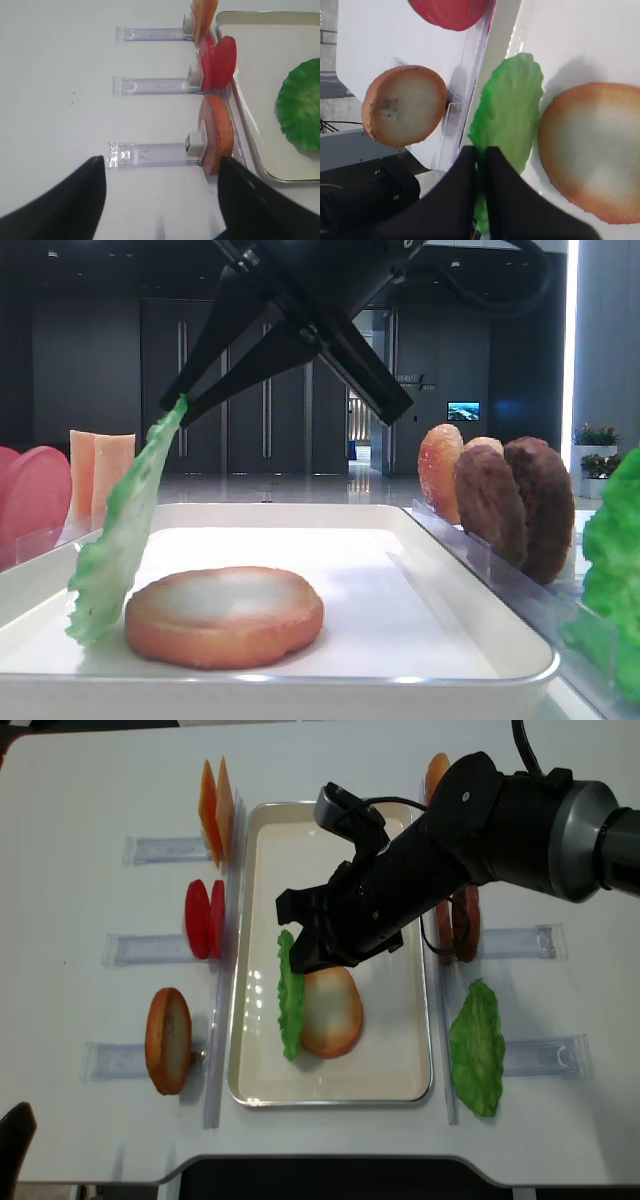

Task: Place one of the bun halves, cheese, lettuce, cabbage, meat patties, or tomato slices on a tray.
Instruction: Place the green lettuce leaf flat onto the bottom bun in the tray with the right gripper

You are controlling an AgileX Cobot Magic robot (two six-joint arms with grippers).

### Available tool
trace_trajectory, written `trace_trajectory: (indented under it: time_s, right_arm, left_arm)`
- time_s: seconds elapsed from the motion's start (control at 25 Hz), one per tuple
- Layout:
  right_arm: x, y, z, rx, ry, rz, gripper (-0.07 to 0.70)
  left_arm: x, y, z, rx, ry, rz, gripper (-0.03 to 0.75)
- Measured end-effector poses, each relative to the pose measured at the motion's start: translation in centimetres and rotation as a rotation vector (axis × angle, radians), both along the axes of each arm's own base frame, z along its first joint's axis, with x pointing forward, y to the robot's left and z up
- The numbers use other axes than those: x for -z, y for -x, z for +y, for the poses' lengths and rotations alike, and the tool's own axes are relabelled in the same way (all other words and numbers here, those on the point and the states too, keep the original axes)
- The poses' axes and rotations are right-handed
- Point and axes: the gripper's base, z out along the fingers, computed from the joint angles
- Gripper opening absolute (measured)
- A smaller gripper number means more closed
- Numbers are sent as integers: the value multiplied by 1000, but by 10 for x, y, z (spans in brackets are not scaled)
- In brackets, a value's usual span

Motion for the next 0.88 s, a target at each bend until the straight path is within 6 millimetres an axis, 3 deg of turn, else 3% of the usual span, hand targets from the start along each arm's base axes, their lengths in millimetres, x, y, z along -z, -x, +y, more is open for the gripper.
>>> trace_trajectory:
  time_s: [0.88]
  right_arm:
    - [11, -1, -12, -47, 173, -57, 26]
  left_arm:
    - [0, 0, 0, 0, 0, 0, 534]
